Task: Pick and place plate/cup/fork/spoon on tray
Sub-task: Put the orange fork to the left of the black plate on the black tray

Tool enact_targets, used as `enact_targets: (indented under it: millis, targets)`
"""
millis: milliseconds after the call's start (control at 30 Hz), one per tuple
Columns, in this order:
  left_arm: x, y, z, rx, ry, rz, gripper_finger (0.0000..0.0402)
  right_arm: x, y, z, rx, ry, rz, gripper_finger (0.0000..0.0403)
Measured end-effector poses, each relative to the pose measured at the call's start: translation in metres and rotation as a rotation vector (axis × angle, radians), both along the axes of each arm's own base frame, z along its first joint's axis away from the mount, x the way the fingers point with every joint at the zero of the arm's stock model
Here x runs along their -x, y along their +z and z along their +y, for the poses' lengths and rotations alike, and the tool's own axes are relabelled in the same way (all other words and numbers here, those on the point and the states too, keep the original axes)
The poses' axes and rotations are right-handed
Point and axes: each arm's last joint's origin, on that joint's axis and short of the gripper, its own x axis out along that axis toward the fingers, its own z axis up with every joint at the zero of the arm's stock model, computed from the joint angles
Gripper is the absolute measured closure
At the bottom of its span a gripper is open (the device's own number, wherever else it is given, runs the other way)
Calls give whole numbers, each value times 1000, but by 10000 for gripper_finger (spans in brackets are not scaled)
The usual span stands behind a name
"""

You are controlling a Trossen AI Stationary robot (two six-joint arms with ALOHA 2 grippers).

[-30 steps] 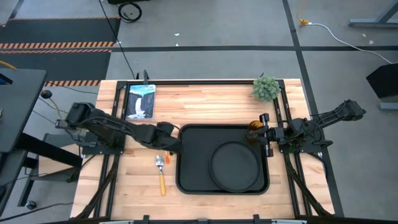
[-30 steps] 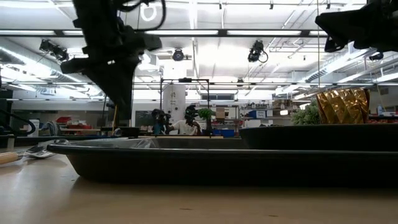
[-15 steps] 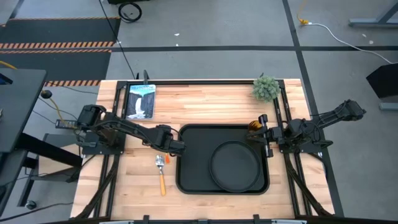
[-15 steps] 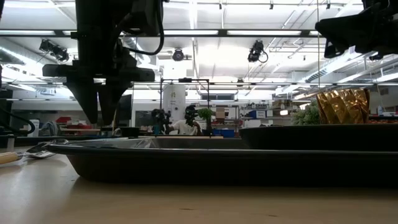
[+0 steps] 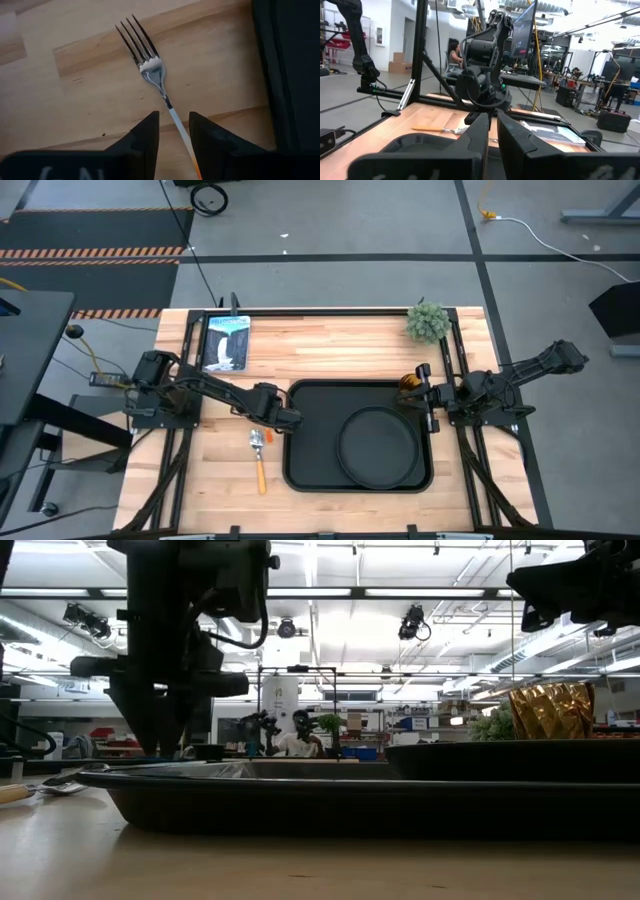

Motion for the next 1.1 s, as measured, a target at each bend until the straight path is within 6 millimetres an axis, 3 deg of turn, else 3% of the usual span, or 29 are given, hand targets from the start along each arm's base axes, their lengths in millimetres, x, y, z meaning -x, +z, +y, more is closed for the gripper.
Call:
enact_targets:
  millis: [367,700,867,1100]
  targets:
    - [3,-1,2,-27,-141,84,288,0,-2,0,-12,12,16,357]
    - [13,1,9,-40,-328,270,292,0,-2,0,-21,2,17,357]
    - [18,-1,16,-43,-394,326,320,0,0,0,-25,2,3,357]
    - [50,-8,23,-29,-320,296,378,0,0,0,-24,2,6,357]
